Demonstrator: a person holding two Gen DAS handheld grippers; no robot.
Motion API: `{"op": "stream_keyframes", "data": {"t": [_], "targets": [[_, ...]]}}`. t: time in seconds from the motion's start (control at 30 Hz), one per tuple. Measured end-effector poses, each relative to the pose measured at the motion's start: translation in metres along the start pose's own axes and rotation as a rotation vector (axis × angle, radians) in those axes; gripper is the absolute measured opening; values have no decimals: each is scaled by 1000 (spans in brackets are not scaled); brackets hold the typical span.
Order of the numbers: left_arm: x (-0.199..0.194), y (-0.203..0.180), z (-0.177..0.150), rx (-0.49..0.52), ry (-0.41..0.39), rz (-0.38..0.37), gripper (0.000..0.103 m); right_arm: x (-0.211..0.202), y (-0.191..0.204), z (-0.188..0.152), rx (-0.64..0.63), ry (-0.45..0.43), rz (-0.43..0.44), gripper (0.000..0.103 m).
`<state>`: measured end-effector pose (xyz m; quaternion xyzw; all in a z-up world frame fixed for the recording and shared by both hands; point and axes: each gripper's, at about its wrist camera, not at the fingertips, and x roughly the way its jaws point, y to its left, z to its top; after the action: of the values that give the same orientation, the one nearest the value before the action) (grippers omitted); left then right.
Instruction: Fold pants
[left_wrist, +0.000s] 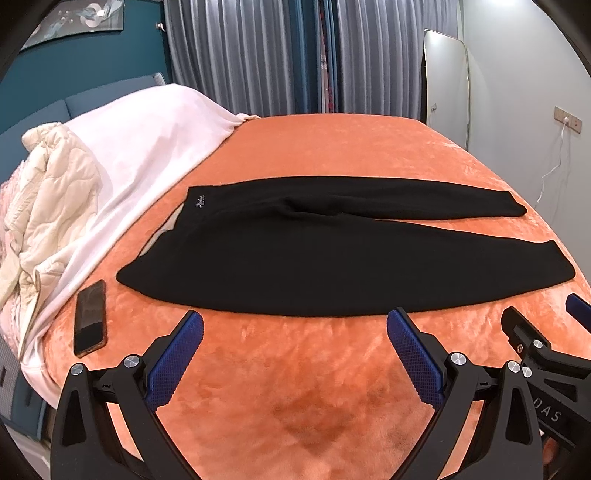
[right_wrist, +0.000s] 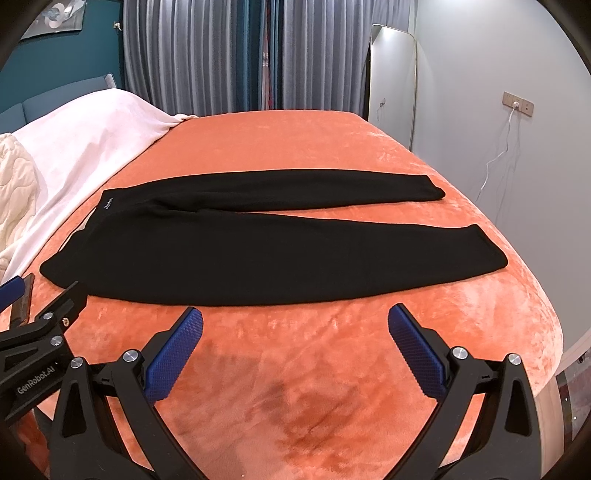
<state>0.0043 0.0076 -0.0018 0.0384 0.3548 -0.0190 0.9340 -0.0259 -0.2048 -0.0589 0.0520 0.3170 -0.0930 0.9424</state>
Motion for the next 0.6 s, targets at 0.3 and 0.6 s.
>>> {"op": "stream_keyframes", "data": {"t": [0.3,0.6], "targets": [[34,8,19,-29,31,10,97,38,-33,6,29,42,-23,98],[94,-3,51,-27,67,22,97,99,-94,41,69,66,-73,98]]}}
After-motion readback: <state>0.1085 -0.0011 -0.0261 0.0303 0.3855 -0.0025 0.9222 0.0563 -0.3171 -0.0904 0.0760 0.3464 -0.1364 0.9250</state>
